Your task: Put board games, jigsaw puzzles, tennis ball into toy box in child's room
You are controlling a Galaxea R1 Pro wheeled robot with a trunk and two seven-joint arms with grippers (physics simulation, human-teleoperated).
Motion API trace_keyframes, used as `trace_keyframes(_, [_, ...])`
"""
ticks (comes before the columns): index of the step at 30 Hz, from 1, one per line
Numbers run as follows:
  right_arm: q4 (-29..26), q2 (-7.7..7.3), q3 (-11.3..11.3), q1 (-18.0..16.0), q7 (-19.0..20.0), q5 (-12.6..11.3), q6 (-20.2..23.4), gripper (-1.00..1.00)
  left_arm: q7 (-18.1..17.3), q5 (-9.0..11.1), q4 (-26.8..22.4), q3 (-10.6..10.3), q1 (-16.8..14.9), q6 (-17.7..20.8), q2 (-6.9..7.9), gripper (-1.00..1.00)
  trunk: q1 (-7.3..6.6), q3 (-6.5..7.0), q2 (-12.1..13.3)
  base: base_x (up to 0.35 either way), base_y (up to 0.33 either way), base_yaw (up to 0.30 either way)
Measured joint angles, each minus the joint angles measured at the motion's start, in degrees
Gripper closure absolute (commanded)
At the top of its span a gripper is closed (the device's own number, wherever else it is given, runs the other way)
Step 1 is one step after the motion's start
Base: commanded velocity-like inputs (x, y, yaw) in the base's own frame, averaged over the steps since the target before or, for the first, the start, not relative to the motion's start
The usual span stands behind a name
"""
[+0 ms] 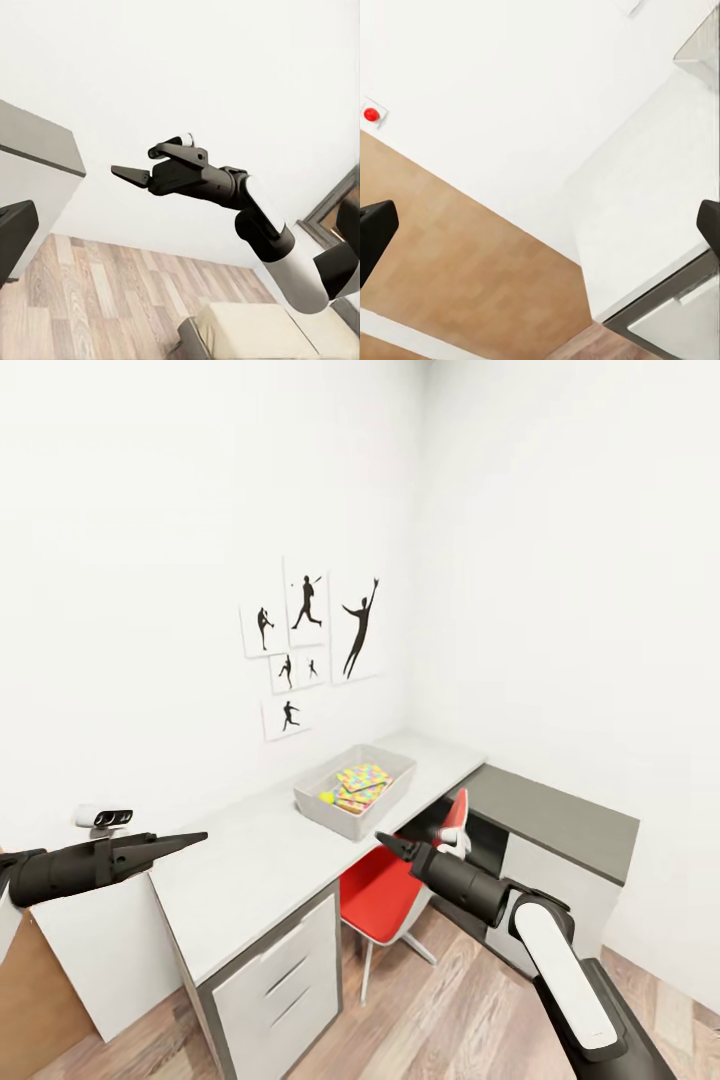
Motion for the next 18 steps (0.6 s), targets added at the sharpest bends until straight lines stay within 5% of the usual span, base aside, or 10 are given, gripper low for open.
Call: trace_keyframes(18, [0.05, 0.0, -0.12, 0.0, 0.01, 0.01, -0.01, -1.0, 0.0, -0.15, -0.01, 0.02, 0.01, 0.01, 0.0, -1.0, 0.01, 1.08, 0.01, -0.015, 0.015, -0.249])
